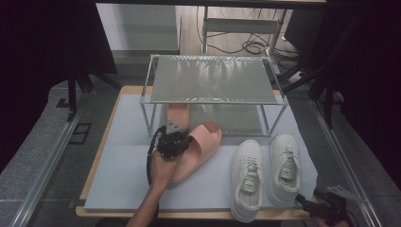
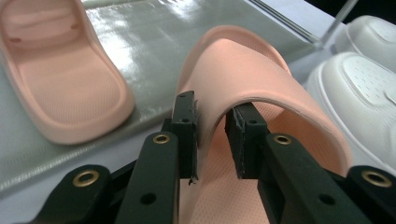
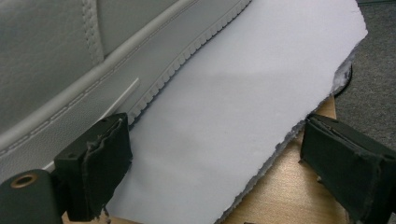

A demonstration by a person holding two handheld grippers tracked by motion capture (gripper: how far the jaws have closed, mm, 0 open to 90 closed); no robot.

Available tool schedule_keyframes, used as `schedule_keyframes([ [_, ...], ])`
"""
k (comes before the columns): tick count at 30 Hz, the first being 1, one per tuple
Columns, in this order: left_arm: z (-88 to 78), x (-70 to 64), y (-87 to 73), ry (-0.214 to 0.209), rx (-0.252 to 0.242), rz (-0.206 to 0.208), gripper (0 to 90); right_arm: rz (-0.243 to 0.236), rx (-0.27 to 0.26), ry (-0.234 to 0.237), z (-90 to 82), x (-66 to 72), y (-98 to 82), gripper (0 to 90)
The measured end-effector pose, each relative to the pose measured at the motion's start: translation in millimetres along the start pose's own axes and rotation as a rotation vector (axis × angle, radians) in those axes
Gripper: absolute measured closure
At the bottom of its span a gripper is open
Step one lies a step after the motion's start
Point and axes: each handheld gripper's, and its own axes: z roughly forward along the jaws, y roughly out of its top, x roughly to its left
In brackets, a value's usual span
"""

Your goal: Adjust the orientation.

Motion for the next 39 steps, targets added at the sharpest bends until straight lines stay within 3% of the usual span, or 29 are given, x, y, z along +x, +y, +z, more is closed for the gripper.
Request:
schedule_keyframes([
  [14, 38.8, 8.6, 12.6, 0.082, -0.026, -0.038, 74.1, 0.0, 0.001, 0.001, 0.0, -0.1, 0.1, 8.4],
  [18, 49.3, 13.2, 12.8, 0.091, -0.031, -0.067, 74.0, -0.001, 0.001, 0.001, 0.0, -0.1, 0.1, 8.4],
  [21, 54.7, 14.9, 11.6, 0.111, -0.03, -0.067, 74.0, -0.001, 0.0, 0.001, 0.1, -0.2, 0.1, 8.4],
  [23, 58.4, 18.1, 9.5, 0.11, -0.027, -0.095, 73.7, -0.002, 0.001, 0.001, 0.1, -0.3, 0.1, 8.4],
  [31, 56.2, 23.2, 8.4, 0.08, -0.001, -0.098, 66.9, -0.003, 0.001, 0.002, 0.1, -0.4, 0.1, 8.3],
  [34, 47.0, 20.3, 6.4, 0.074, 0.009, -0.064, 65.1, -0.003, 0.0, 0.001, 0.1, -0.3, 0.0, 8.3],
  [39, 28.1, 22.5, -1.4, 0.06, 0.004, -0.046, 65.0, -0.003, 0.001, 0.001, 0.1, -0.3, 0.1, 8.2],
])
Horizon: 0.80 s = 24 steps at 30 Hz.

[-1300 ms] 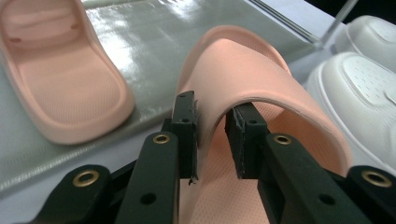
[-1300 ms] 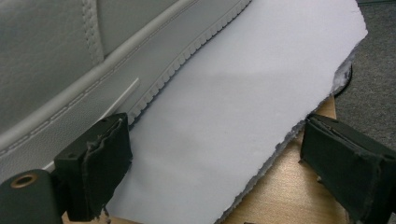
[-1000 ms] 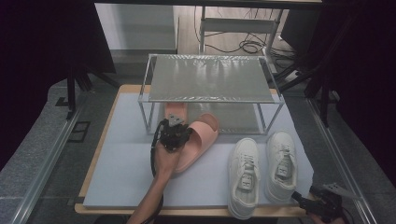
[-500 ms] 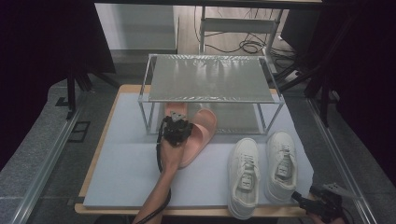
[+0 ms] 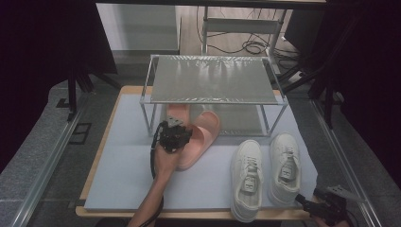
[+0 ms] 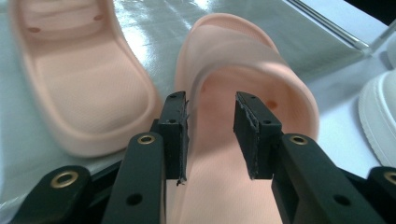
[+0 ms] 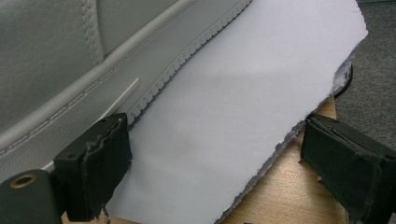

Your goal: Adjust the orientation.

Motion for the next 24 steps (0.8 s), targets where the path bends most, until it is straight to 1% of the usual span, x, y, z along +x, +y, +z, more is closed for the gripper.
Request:
schedule_keyframes([
  [1, -4.7, 1.1, -1.8, 0.0, 0.0, 0.003, 65.0, 0.0, 0.0, 0.0, 0.0, 0.0, 0.0, 8.2],
  [2, -4.7, 1.1, -1.8, 0.0, 0.0, 0.003, 65.0, 0.001, 0.0, 0.0, 0.0, 0.1, 0.0, 8.2],
  [3, -14.8, 3.6, -6.1, -0.006, -0.01, 0.005, 65.3, 0.0, 0.0, 0.0, 0.0, 0.1, 0.0, 8.2],
  [4, -14.8, 3.6, -6.1, -0.006, -0.01, 0.005, 65.9, 0.0, 0.0, 0.0, 0.0, 0.1, 0.0, 8.2],
  [7, -29.5, 6.1, -13.3, -0.01, -0.011, 0.022, 67.2, 0.001, 0.0, -0.001, 0.0, 0.1, 0.0, 8.2],
  [9, -38.5, 7.7, -18.9, -0.021, -0.01, 0.027, 71.3, 0.001, 0.0, -0.002, 0.1, 0.2, 0.0, 8.1],
  [10, -46.3, 8.7, -25.1, -0.028, -0.005, 0.036, 72.7, 0.003, -0.001, -0.002, 0.1, 0.3, 0.0, 8.1],
  [11, -46.3, 8.7, -25.1, -0.028, -0.005, 0.036, 74.3, 0.003, -0.001, -0.002, 0.1, 0.3, 0.0, 8.1],
  [12, -49.7, 9.4, -28.4, -0.037, -0.001, 0.038, 75.9, 0.002, -0.001, -0.002, 0.2, 0.3, 0.0, 8.1],
  [13, -52.8, 9.9, -31.7, -0.045, 0.003, 0.039, 77.4, 0.003, -0.001, -0.003, 0.2, 0.4, 0.0, 8.1],
  [14, -58.1, 10.8, -38.5, -0.056, 0.012, 0.045, 78.9, 0.003, -0.001, -0.003, 0.2, 0.4, 0.0, 8.1],
  [16, -62.5, 11.6, -45.3, -0.065, 0.023, 0.048, 81.8, 0.003, -0.002, -0.003, 0.2, 0.5, 0.0, 8.1],
  [17, -62.5, 11.6, -45.3, -0.065, 0.023, 0.048, 83.7, 0.003, -0.002, -0.003, 0.2, 0.5, 0.0, 8.1],
  [18, -64.7, 11.9, -49.6, -0.072, 0.028, 0.05, 83.7, 0.003, -0.001, -0.003, 0.2, 0.5, 0.0, 8.1],
  [19, -67.4, 11.9, -55.3, -0.074, 0.037, 0.058, 86.6, 0.005, -0.002, -0.004, 0.3, 0.6, -0.1, 8.0],
  [20, -67.4, 11.9, -55.3, -0.074, 0.037, 0.058, 88.1, 0.007, -0.005, -0.003, 0.5, 0.8, -0.1, 8.0],
  [22, -69.4, 11.5, -61.8, -0.078, 0.049, 0.063, 89.5, 0.007, -0.004, -0.003, 0.5, 0.8, -0.1, 8.0],
  [23, -70.0, 10.7, -68.2, -0.076, 0.066, 0.076, 89.6, 0.007, -0.005, -0.003, 0.5, 0.8, -0.2, 8.0],
  [24, -70.0, 10.7, -68.2, -0.076, 0.066, 0.076, 89.7, 0.007, -0.005, -0.003, 0.5, 0.8, -0.1, 8.0],
])
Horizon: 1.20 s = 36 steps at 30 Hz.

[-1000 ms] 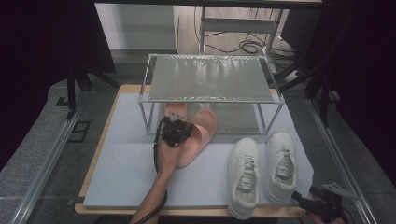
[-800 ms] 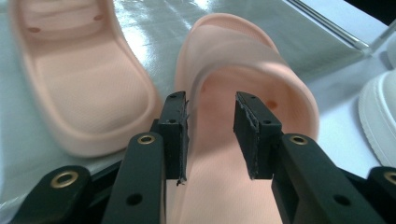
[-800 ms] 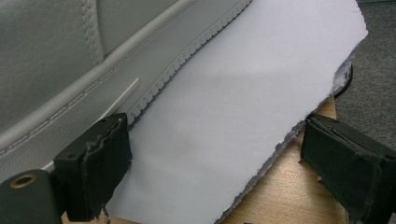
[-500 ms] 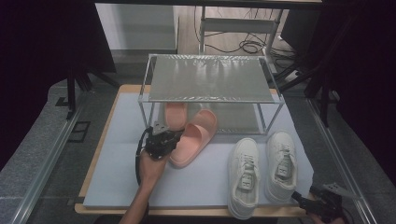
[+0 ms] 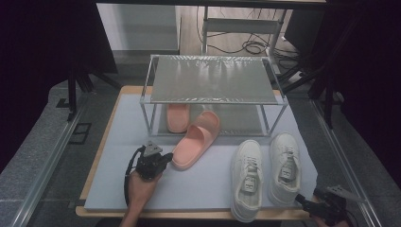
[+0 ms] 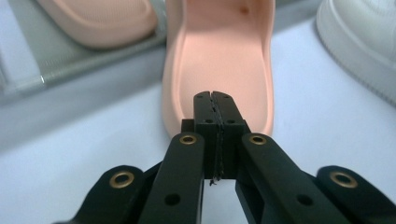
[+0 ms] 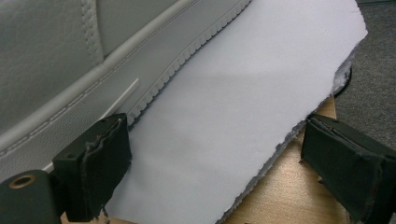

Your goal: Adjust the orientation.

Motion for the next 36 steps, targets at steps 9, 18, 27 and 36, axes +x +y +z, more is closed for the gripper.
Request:
schedule_keyframes([
  [9, 5.1, -6.4, -22.3, 0.001, 0.049, 0.012, 89.8, 0.0, -0.001, 0.0, 0.0, 0.0, -0.1, 8.0],
  [18, 14.7, -12.5, -25.9, 0.015, 0.073, 0.035, 89.7, 0.0, -0.002, 0.0, 0.1, 0.0, -0.2, 7.9],
  [27, 19.1, -18.5, -23.7, 0.001, 0.073, 0.043, 89.7, 0.0, -0.002, 0.0, 0.1, 0.0, -0.1, 7.9],
  [36, 31.0, -33.6, -16.3, -0.039, 0.073, 0.068, 89.7, -0.001, -0.002, 0.0, 0.1, 0.0, -0.2, 7.9],
])
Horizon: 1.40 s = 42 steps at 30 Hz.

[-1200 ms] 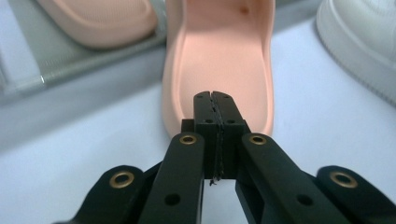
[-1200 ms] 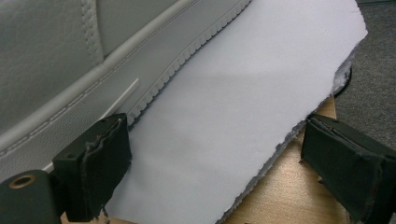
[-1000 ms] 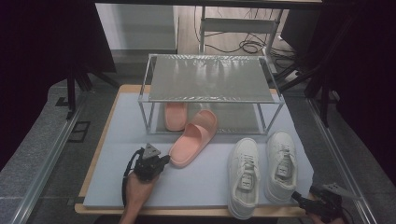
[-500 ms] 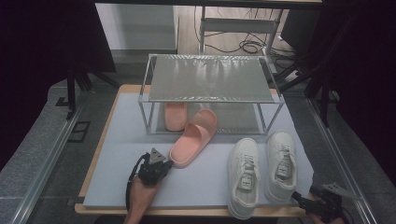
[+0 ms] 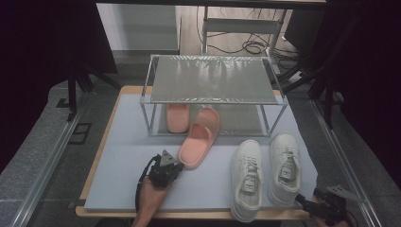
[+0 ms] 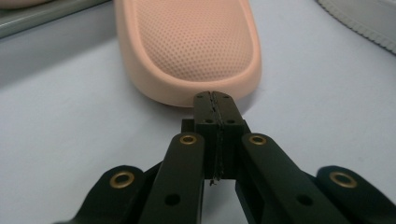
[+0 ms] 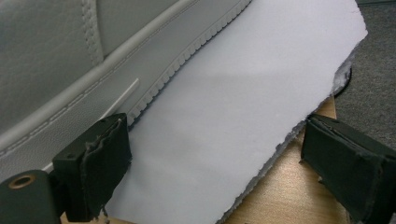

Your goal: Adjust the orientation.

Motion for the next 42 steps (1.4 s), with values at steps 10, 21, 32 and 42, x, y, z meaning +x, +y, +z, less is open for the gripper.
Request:
schedule_keyframes([
  [10, 18.9, -16.7, 13.4, -0.047, 0.005, 0.033, 89.7, 0.0, 0.0, 0.0, 0.0, 0.0, 0.0, 7.9],
  [21, 34.1, -39.9, 28.7, -0.075, 0.001, 0.091, 88.7, -0.001, 0.0, 0.001, 0.0, -0.1, 0.0, 7.9],
  [32, 44.2, -43.1, 36.8, -0.047, 0.005, 0.124, 89.3, -0.001, 0.0, 0.001, 0.0, -0.1, 0.0, 7.9],
  [42, 53.3, -34.8, 46.6, -0.017, -0.01, 0.112, 89.4, -0.002, 0.0, 0.001, 0.0, -0.2, 0.0, 7.9],
])
